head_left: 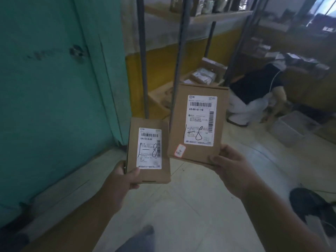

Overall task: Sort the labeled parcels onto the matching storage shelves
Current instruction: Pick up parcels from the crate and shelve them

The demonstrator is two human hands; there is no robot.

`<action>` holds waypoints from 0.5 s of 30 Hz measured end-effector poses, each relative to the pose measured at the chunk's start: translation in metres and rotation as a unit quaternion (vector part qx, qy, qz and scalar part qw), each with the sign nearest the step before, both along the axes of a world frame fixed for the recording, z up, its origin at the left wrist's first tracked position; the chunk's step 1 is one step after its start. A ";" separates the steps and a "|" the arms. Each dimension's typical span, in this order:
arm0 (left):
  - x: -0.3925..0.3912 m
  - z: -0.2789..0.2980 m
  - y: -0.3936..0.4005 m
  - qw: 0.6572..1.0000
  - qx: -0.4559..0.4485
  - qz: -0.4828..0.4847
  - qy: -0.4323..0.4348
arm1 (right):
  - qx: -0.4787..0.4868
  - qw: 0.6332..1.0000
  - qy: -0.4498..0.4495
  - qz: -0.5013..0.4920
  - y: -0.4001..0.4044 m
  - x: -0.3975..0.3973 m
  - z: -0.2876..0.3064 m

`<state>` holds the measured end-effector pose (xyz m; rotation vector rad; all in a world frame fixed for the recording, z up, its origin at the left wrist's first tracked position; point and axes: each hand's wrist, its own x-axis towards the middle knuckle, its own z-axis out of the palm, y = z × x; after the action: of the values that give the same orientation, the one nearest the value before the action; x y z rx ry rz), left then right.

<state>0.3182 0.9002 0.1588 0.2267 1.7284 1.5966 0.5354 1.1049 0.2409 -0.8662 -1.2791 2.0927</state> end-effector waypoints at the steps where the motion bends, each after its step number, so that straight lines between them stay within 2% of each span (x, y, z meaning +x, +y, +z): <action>1: -0.003 -0.005 0.020 1.000 -0.010 0.000 0.001 | -0.008 1.000 0.004 -0.013 0.016 0.001 -0.005; 8: -0.004 -0.035 0.196 0.995 -0.065 -0.067 -0.044 | -0.035 0.992 -0.041 -0.111 0.134 0.046 -0.018; 15: 0.035 -0.033 0.380 0.988 -0.065 -0.131 -0.049 | -0.038 0.981 -0.044 -0.186 0.261 0.097 -0.019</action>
<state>0.3536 1.2801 0.1254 0.2932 1.6447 1.2793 0.6319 1.3660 0.2223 -1.1449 -0.9923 1.8325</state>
